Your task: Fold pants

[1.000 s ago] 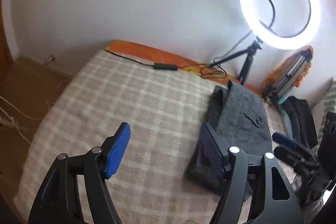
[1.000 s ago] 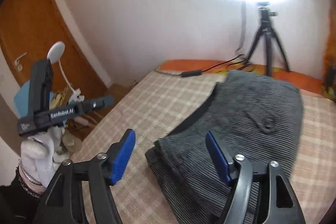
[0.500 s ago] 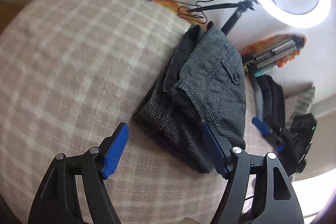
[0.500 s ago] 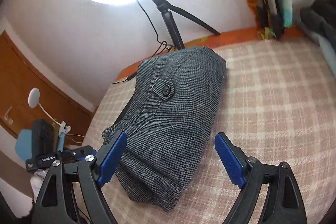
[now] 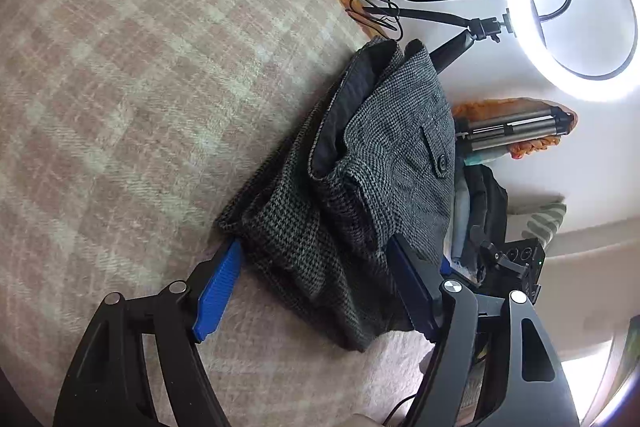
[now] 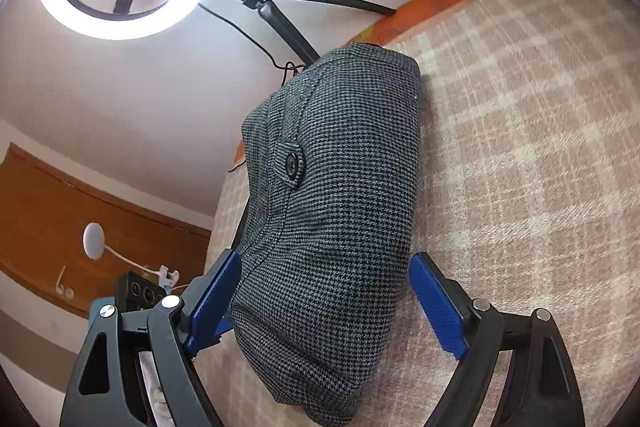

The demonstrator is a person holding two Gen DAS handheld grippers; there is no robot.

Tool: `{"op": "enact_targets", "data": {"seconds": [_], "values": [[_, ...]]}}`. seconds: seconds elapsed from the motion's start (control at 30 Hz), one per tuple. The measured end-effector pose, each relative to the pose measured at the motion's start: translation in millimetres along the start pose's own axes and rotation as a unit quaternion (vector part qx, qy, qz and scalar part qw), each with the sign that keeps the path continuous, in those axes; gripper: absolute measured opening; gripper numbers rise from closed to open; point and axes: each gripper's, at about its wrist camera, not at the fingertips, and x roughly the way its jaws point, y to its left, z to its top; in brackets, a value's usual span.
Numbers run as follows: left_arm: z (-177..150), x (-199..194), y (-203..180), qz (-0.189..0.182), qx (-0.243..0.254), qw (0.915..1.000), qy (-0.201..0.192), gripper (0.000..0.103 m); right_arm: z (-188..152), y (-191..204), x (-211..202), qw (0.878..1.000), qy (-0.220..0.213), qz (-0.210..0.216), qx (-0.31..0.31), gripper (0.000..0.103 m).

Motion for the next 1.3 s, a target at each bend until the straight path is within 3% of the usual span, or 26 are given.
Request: {"op": "enact_targets", "data": {"seconds": [0.03, 0.27, 0.4, 0.6, 0.73, 0.87, 0.97, 1.03, 1.1, 1.3], "values": [[1, 2, 0, 0.0, -0.003, 1.0, -0.003, 0.08, 1, -2, 3, 1.0, 0.002, -0.001, 0.003, 0.088], [6, 3, 5, -0.006, -0.037, 0.9986, -0.036, 0.082, 11, -17, 24, 0.999, 0.001, 0.013, 0.031, 0.089], [0, 1, 4, 0.002, -0.022, 0.9984, -0.052, 0.083, 19, -13, 31, 1.0, 0.004, 0.017, 0.02, 0.089], [-5, 9, -16, 0.043, 0.014, 0.9953, -0.085, 0.086, 26, -8, 39, 1.0, 0.01, 0.021, 0.002, 0.087], [6, 11, -17, 0.033, -0.004, 0.9934, -0.11, 0.086, 28, -6, 43, 1.0, 0.01, 0.023, -0.008, 0.087], [14, 21, -20, 0.052, -0.001, 0.9923, -0.112, 0.074, 29, -6, 46, 1.0, 0.012, 0.024, -0.01, 0.08], [13, 27, -25, 0.079, 0.022, 0.9891, -0.122, 0.058, 31, -8, 51, 1.0, 0.013, 0.027, -0.002, 0.066], [13, 27, -28, 0.087, 0.033, 0.9876, -0.126, 0.036, 31, -8, 54, 1.0, 0.017, 0.026, -0.002, 0.049], [13, 24, -30, 0.093, 0.043, 0.9855, -0.135, 0.027, 29, -5, 55, 1.0, 0.015, 0.015, -0.009, 0.042], [5, 20, -51, 0.116, 0.11, 0.9745, -0.158, 0.018, 23, 28, 51, 0.996, -0.002, -0.043, -0.077, 0.023]]}}
